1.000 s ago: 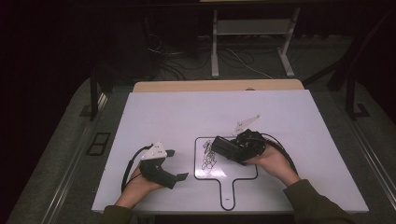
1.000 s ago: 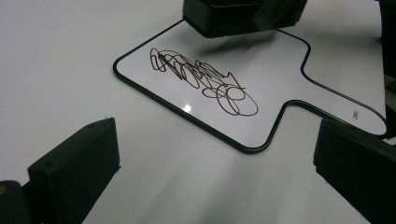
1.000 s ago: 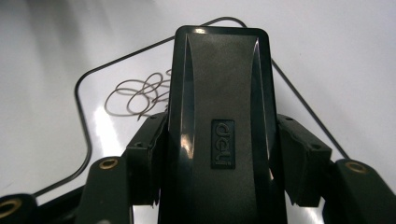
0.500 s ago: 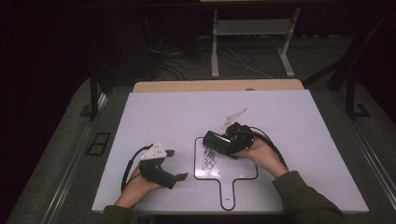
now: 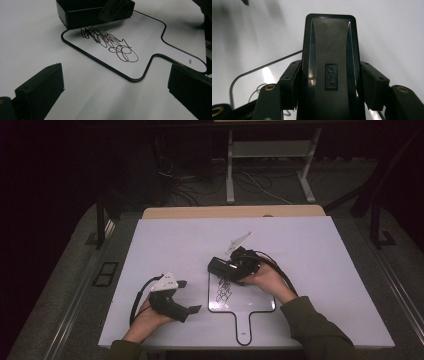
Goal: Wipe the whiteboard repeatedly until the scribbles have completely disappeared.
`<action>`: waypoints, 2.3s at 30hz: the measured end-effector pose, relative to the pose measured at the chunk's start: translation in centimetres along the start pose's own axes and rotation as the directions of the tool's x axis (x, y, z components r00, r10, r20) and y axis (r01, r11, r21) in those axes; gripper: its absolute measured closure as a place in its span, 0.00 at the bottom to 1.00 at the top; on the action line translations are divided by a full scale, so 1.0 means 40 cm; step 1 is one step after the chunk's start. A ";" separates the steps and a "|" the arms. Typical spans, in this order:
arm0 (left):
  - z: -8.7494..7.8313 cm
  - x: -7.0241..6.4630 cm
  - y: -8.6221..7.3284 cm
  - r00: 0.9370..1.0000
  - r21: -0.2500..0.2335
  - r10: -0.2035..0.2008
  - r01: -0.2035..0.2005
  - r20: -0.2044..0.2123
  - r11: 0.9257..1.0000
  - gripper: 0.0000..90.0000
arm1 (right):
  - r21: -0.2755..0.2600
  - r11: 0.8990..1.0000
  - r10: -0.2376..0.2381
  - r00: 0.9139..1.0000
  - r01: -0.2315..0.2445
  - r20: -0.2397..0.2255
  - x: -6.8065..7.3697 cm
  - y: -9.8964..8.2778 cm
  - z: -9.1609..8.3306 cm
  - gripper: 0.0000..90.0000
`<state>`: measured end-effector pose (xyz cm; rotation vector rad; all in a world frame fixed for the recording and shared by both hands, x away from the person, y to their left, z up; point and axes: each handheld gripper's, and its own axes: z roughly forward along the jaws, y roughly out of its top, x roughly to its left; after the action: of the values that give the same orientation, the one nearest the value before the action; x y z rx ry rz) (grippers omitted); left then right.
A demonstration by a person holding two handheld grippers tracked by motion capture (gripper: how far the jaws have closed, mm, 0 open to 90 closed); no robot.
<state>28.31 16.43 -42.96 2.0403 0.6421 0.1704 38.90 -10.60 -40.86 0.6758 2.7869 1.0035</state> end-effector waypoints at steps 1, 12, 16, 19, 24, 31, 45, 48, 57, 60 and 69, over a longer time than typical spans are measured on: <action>0.000 0.000 0.000 1.000 0.000 0.000 0.000 0.000 1.000 0.00 | 0.001 1.000 0.005 1.000 -0.005 -0.002 0.001 0.003 0.004 0.43; 0.000 0.000 0.000 1.000 0.001 0.000 0.000 0.003 1.000 0.00 | 0.041 0.999 -0.009 1.000 0.008 0.021 -0.022 0.019 0.056 0.43; 0.000 0.000 0.000 1.000 0.001 0.000 0.000 0.005 1.000 0.00 | 0.055 0.998 -0.014 0.999 0.012 0.035 -0.031 0.013 0.067 0.43; 0.000 0.001 0.000 1.000 0.002 0.001 -0.001 0.006 1.000 0.00 | 0.058 0.998 -0.020 0.999 0.017 0.041 -0.033 0.010 0.074 0.43; 0.000 0.000 0.000 1.000 0.001 -0.001 0.001 0.006 1.000 0.00 | 0.058 0.998 -0.039 0.998 0.036 0.045 -0.031 0.008 0.078 0.43; 0.001 0.000 0.000 1.000 0.001 -0.003 0.003 0.007 1.000 0.00 | 0.065 0.997 -0.054 0.997 0.051 0.049 -0.023 0.008 0.078 0.43; 0.000 0.000 0.001 1.000 -0.001 -0.002 0.002 0.005 1.000 0.00 | 0.080 0.994 -0.082 0.997 0.080 0.016 0.008 0.002 0.071 0.43; 0.000 0.000 0.001 1.000 -0.001 -0.002 0.002 0.005 1.000 0.00 | 0.079 0.993 -0.093 0.996 0.092 0.013 0.017 -0.001 0.070 0.43; -0.001 0.000 0.001 1.000 -0.002 -0.003 0.003 0.004 1.000 0.00 | 0.083 0.988 -0.127 0.992 0.127 -0.008 0.046 -0.011 0.062 0.43; -0.001 0.000 0.001 1.000 -0.003 -0.003 0.003 0.004 1.000 0.00 | 0.086 0.986 -0.142 0.990 0.142 -0.014 0.058 -0.015 0.058 0.43; -0.001 0.000 0.001 1.000 -0.004 -0.004 0.004 0.003 1.000 0.00 | 0.087 0.980 -0.174 0.984 0.177 -0.043 0.099 -0.028 0.049 0.43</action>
<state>28.29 16.45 -42.90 2.0353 0.6436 0.1658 35.41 -8.49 -42.88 0.4154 2.8754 0.8690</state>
